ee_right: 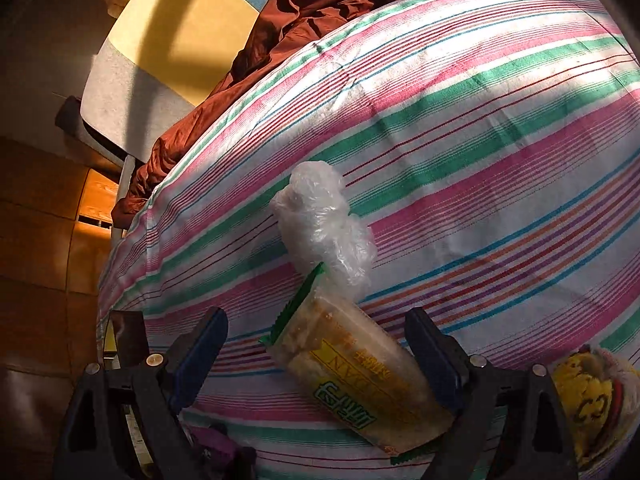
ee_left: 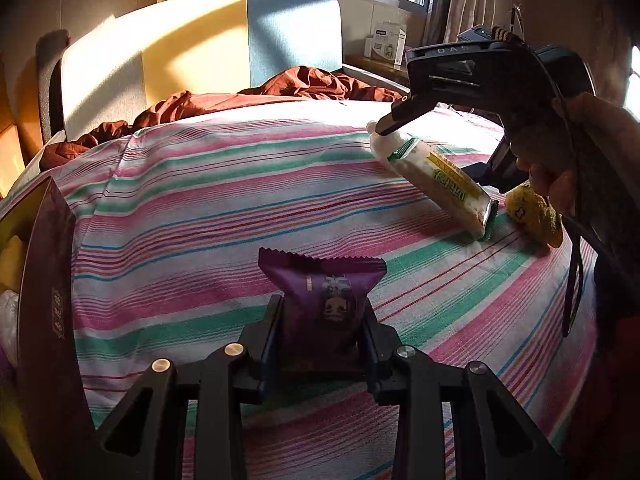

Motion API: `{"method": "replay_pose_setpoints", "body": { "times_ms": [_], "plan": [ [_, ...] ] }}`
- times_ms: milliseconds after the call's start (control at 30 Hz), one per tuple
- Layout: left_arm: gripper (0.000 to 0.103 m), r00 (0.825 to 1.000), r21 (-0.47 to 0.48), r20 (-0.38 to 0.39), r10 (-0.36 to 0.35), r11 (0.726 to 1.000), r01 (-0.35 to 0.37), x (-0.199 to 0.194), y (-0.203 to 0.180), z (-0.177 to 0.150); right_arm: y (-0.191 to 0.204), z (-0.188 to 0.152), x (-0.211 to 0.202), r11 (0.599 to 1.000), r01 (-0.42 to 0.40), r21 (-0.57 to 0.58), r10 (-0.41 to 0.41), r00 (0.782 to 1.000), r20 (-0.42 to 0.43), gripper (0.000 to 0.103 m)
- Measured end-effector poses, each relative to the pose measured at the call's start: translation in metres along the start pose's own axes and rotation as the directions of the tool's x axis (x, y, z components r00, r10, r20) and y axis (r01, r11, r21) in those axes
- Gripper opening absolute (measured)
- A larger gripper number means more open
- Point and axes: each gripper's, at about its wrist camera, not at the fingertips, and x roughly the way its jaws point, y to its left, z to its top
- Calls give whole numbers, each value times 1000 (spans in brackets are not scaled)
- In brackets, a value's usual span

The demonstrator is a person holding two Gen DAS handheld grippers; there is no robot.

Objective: Organize objects
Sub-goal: 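Grasp the purple snack packet with the left gripper while the right grasps a clear plastic bundle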

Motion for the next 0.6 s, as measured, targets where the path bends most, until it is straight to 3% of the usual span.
{"method": "replay_pose_setpoints", "body": {
  "times_ms": [100, 233, 333, 533, 600],
  "plan": [
    [36, 1000, -10, 1, -11, 1000, 11, 0, 2, 0, 23, -9, 6, 994, -20, -104, 16, 999, -33, 86],
    [37, 1000, -15, 4, -17, 1000, 17, 0, 2, 0, 34, -10, -4, 966, 184, -182, -165, 980, 114, 82],
    [37, 1000, -16, 6, -18, 1000, 18, 0, 2, 0, 34, -3, -5, 957, 216, -195, -187, 970, 156, 83],
    [37, 1000, -19, 10, -21, 1000, 21, -1, 2, -1, 51, 5, 21, 916, 268, -297, -232, 961, 151, 83],
    [37, 1000, -22, 12, -25, 999, 26, -1, 2, -1, 57, 6, 29, 886, 325, -331, -278, 943, 183, 83]
  ]
}}
